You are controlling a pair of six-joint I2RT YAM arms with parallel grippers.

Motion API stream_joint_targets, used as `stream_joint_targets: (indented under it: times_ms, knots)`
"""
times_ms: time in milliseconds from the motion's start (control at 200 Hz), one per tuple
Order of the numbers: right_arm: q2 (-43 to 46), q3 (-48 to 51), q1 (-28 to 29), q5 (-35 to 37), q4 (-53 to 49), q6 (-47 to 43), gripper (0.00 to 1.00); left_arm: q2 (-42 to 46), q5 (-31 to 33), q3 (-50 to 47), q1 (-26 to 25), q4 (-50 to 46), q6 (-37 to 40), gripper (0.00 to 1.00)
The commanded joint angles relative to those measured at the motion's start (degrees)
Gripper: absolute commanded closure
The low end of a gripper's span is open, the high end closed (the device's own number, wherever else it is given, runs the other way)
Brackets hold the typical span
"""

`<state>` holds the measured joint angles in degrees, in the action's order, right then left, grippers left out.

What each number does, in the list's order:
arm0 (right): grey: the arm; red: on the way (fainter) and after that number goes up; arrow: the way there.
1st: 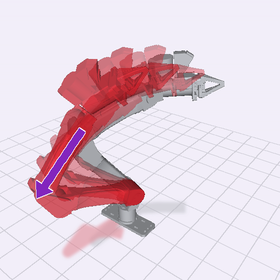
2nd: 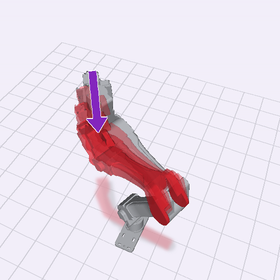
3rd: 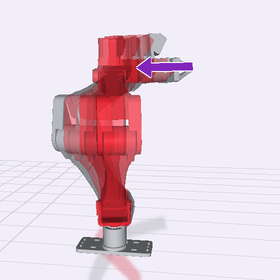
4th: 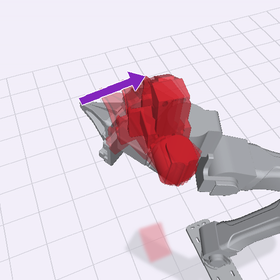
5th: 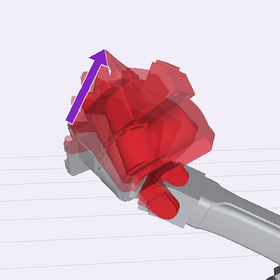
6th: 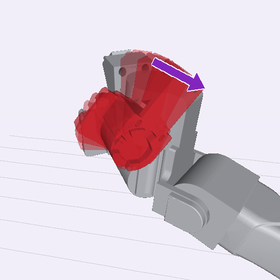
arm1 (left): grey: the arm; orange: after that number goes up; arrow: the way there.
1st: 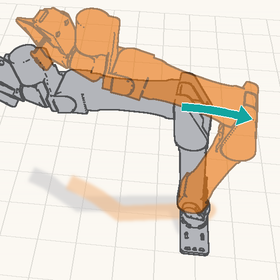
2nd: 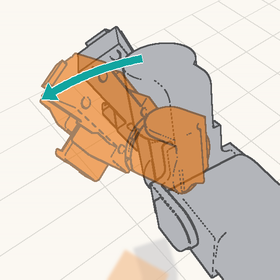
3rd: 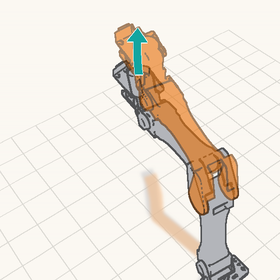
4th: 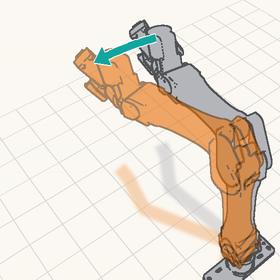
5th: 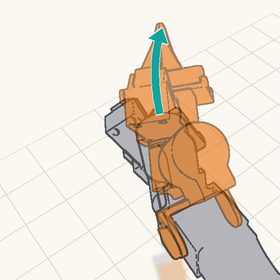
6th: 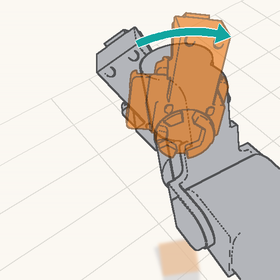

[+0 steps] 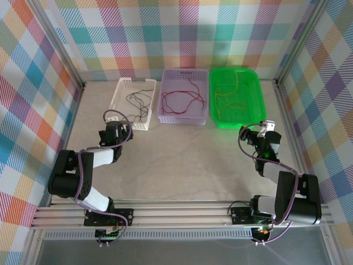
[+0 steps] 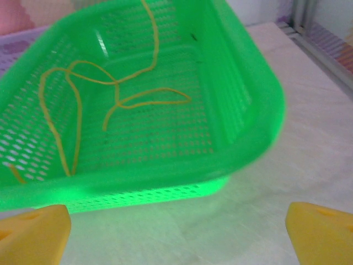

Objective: Untangle the cables

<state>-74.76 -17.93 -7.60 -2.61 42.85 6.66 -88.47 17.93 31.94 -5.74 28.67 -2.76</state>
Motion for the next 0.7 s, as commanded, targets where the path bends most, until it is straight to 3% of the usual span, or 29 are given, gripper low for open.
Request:
stream_joint_targets:
  times_ms: [0,95,195,230,270,305,355,395,440,615,695]
  knots:
    - [-6.93,1.03,-0.15,-6.78,12.02,0.86,0.0,-0.12,-5.91,-0.72,1.04,4.25,2.74,0.0]
    - [-8.25,0.05,1.72,-7.2,10.76,-1.92,0.0,-0.27,-4.38,-0.72,0.3,4.21,3.02,0.0]
    - [-14.36,3.07,2.61,-4.48,23.46,-1.44,0.0,0.12,-3.16,-2.02,0.02,6.49,2.9,0.0]
    - [-12.83,2.88,2.69,-3.68,20.35,-1.41,0.0,0.5,-3.12,-3.49,-0.02,8.43,2.77,0.0]
    - [-11.87,1.24,2.9,-3.05,16.04,-1.67,0.0,0.39,-5.62,-7.09,-0.16,14.87,3.51,0.0]
    - [-13.28,0.62,2.98,-3.96,17.05,-1.95,0.0,-2.82,-6.21,-11.41,-0.49,27.73,5.42,0.0]
    - [-12.6,-1.04,3.1,-4.99,12.39,-2.57,0.0,-0.2,-5.54,-8.73,-0.74,17.53,4.26,0.0]
    - [-13.07,-1.73,3.22,-5.12,12.25,-2.74,0.0,-2.01,-5.08,-9.29,-0.71,22.13,4.61,0.0]
    - [-13.04,-2.58,3.46,-5.26,10.76,-3.13,0.0,-0.89,-4.97,-8.57,-0.66,18.18,4.11,0.0]
    - [-13.33,-4.25,4.52,-8.63,7.6,-6.25,0.0,-1.15,-3.97,-9.15,-0.62,20.08,3.91,0.0]
    - [-12.82,-0.02,7.31,-5.0,14.81,-7.92,0.0,-1.09,-4.63,-8.95,-0.42,19.64,3.73,0.0]
